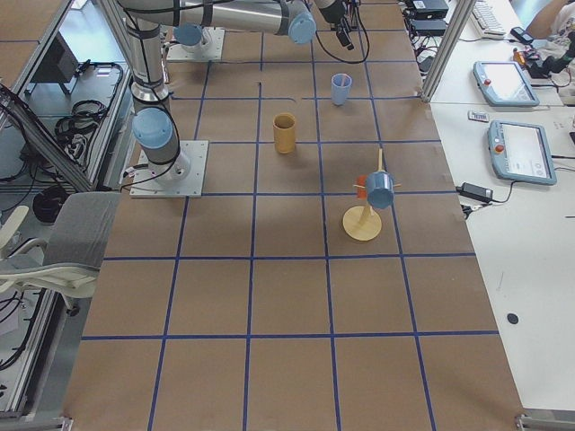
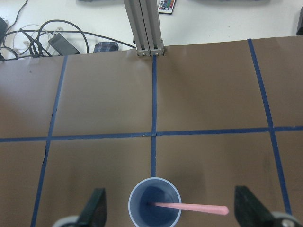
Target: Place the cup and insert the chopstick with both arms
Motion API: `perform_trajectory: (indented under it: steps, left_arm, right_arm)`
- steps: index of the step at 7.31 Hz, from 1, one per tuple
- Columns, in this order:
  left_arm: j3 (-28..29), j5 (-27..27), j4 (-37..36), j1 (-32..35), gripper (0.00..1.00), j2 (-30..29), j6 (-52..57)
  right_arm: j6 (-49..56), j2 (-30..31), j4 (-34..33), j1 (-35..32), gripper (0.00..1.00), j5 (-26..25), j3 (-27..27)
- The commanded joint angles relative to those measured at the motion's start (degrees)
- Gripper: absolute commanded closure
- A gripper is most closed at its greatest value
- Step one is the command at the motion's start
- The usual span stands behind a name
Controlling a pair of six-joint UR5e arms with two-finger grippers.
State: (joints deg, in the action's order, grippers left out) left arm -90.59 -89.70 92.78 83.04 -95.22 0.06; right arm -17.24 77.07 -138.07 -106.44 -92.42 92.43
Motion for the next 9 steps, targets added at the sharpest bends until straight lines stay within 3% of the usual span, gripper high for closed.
perform_trajectory:
  steps: [1, 2, 5, 9]
  left_arm:
    - [0.6, 0.1, -0.1, 0.0, 0.0, -0.4, -0.3]
    - [0.8, 0.1, -0.1, 0.1, 0.0, -0.5, -2.8]
    - [6.3, -0.4, 0.6, 2.8, 0.0, -0.9, 0.9]
    - [5.6, 0.1, -0.1, 3.5, 0.0, -0.8, 0.1]
  right_arm:
    - [0.3, 4.2, 17.4, 1.8, 0.0, 0.2, -2.5]
    - [0.4, 6.5, 26.4, 3.4, 0.0, 0.4, -2.7]
    - [7.1, 8.2, 41.6, 8.6, 0.0, 0.0, -2.6]
    - [11.3, 12.2, 50.1, 15.4, 0.0, 0.6, -2.3]
